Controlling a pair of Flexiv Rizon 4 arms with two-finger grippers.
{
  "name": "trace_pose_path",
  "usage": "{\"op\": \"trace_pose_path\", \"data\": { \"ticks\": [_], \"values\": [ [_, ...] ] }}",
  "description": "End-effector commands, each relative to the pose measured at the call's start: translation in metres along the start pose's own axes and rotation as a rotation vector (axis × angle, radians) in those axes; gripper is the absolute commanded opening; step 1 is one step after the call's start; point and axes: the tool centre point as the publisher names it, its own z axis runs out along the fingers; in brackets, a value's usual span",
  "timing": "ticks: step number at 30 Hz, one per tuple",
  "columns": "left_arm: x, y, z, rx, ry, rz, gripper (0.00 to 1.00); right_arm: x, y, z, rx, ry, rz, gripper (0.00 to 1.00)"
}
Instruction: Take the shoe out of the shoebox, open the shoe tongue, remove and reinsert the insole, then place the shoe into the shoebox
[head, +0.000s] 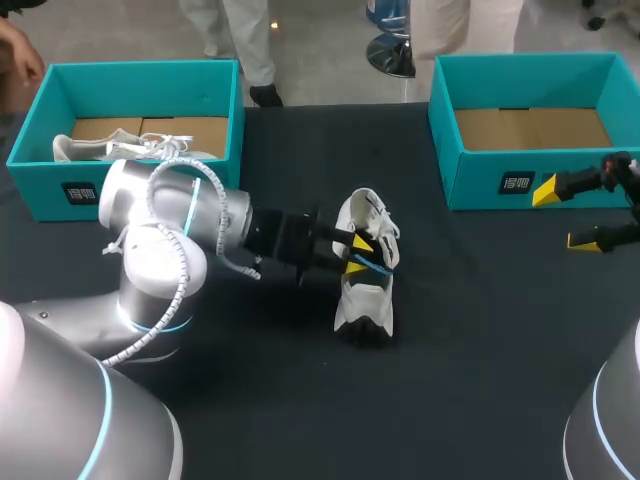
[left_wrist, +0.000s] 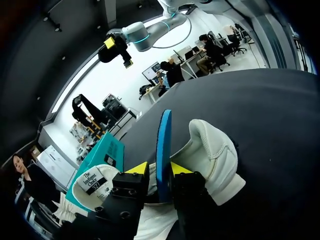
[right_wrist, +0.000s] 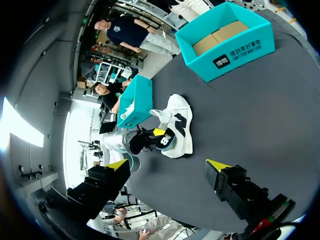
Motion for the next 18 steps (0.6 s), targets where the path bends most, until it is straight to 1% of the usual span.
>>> {"op": "trace_pose_path", "data": {
  "ticks": [1,6,7,9,10,12,18],
  "values": [
    [0.003,-0.009,-0.011,0.005,-0.009,0.003,0.25,0.000,-0.002,0.000,-0.003,-0.002,0.001,1.00],
    [0.009,-0.012,-0.011,0.019,0.005,-0.005,0.22,0.000,-0.002,0.000,-0.003,-0.002,0.001,1.00],
    [0.011,-0.012,-0.009,0.019,0.009,-0.006,0.17,0.000,-0.002,0.000,-0.003,-0.002,0.001,1.00],
    [0.014,-0.010,-0.005,0.020,0.019,-0.010,0.13,0.000,-0.002,0.000,-0.003,-0.002,0.001,1.00],
    [0.015,-0.010,-0.004,0.020,0.021,-0.010,0.06,0.000,-0.002,0.000,-0.003,-0.002,0.001,1.00],
    [0.016,-0.008,-0.001,0.022,0.026,-0.012,0.00,0.000,-0.002,0.000,-0.003,-0.002,0.001,1.00],
    [0.015,-0.003,0.003,0.013,0.037,-0.003,0.00,0.000,-0.002,0.000,-0.003,-0.002,0.001,1.00]
  ]
}}
